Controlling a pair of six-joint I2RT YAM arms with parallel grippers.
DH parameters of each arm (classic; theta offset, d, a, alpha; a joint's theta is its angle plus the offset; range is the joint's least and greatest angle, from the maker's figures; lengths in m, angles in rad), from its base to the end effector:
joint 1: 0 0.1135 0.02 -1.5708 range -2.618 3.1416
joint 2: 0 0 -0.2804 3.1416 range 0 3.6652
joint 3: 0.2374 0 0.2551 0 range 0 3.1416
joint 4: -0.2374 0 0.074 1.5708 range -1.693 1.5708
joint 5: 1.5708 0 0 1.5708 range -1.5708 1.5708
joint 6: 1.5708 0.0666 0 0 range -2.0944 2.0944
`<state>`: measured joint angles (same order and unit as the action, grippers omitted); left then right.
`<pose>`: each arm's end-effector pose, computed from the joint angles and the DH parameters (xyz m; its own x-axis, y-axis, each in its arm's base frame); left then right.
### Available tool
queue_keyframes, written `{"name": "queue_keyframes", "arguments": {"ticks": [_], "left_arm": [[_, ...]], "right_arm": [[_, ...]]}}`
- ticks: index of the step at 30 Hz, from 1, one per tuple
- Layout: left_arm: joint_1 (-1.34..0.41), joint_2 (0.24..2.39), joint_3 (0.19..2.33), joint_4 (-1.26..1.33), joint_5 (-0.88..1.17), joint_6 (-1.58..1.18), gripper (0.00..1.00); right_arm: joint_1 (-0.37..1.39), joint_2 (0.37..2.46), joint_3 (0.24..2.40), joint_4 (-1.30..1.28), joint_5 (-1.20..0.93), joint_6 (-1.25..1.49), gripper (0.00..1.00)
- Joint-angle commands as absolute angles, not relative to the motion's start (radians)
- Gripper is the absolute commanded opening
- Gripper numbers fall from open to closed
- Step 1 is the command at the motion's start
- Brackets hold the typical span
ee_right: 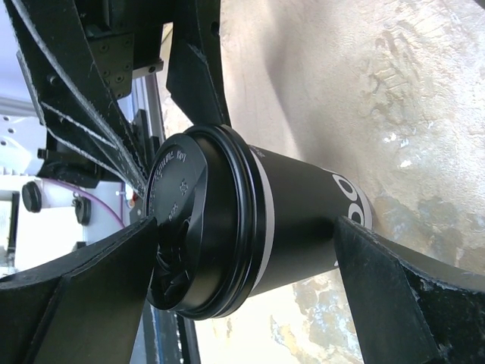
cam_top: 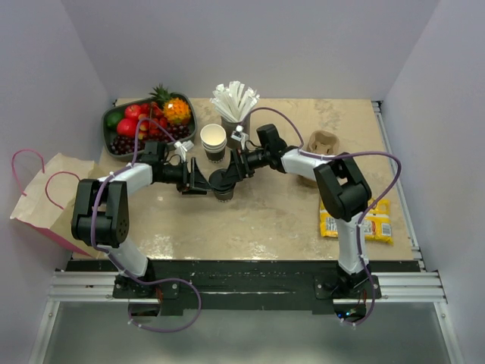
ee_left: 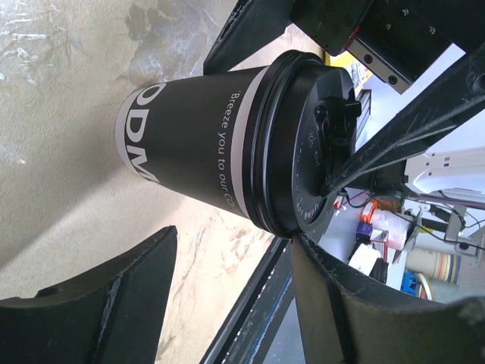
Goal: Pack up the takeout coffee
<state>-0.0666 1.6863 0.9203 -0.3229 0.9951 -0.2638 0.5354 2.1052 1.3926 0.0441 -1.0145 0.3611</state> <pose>0.3193 -0.0773 0.1657 -0.9642 -0.0780 -0.2536 0.1789 0.5148 -0.8384 0.3800 0.2911 0.1704 -0.7964 -0.2555 -0.5482 -0.5999 0.2185 0.7697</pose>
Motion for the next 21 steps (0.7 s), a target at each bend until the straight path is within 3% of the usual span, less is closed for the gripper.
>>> {"name": "queue_keyframes", "arguments": {"ticks": [1,10,21], "left_arm": [[-0.08,1.735,0.9,-0.336,0.63,-0.155,0.64],[-0.08,1.744,0.905,-0.342,0.618,-0.153,0.64],[-0.08,1.787,0.939,-0.342,0.594,-0.144,0.64]], "right_arm": [[0.575,2.048,1.387,-0.083,-1.143,0.252,0.99],[0.62,2.062,1.407,-0.32,-1.043,-0.035,0.99],[0.614,2.135,1.422,-0.356,-0.884,-0.035,0.99]]}}
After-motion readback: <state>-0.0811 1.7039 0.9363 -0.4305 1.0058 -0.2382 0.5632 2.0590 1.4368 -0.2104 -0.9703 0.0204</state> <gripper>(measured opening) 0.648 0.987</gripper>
